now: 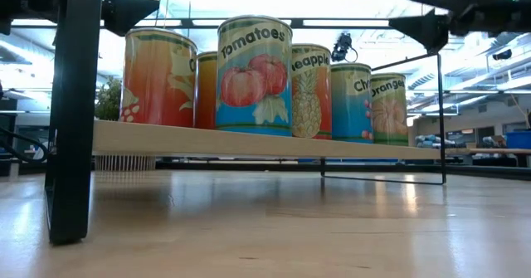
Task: Pick and place cans onto a shelf
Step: Return to Home Position
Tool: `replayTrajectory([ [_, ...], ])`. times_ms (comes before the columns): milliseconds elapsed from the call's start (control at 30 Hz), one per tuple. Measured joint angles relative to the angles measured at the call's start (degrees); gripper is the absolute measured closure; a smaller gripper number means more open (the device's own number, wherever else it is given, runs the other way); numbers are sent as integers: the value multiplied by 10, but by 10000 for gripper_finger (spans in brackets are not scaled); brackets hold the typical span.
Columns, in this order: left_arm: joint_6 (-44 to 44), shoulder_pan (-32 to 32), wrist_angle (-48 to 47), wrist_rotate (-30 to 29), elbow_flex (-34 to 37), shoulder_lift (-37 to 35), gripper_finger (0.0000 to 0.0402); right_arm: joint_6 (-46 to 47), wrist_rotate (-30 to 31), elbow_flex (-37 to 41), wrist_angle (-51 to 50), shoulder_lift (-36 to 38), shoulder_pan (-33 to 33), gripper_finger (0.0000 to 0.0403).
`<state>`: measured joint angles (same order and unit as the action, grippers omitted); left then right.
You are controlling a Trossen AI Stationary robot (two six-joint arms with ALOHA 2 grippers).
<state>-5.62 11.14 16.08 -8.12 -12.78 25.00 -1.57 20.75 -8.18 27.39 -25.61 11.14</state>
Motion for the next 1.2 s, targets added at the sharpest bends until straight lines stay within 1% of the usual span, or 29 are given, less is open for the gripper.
replayTrajectory([
  [67,-2,-4,3,-35,0,-5,2,-10,-8,16,0,24,-7,56],
  [133,-5,-8,3,-66,0,-10,2,-17,-30,32,1,47,-15,56],
  [267,-16,-15,3,-90,0,-16,2,-32,-68,64,0,87,-28,56],
  [333,-16,-20,1,-103,0,-15,2,-43,-75,78,-2,104,-34,56],
  [467,-11,-31,-11,-128,0,-14,2,-51,-97,78,-27,121,-43,56],
  [667,-11,-36,-11,-133,0,-15,2,-41,-128,78,-43,124,-49,56],
  [833,-11,-36,-15,-133,3,-15,2,-7,-132,78,-80,124,-49,56],
  [900,-11,-36,-2,-133,21,-15,2,-8,-131,78,-81,124,-49,56],
  [1033,-3,-36,54,-139,69,-16,2,-35,-126,78,-79,142,-52,56],
  [1200,1,-37,130,-197,116,-32,2,-49,-120,78,-84,162,-62,56],
])
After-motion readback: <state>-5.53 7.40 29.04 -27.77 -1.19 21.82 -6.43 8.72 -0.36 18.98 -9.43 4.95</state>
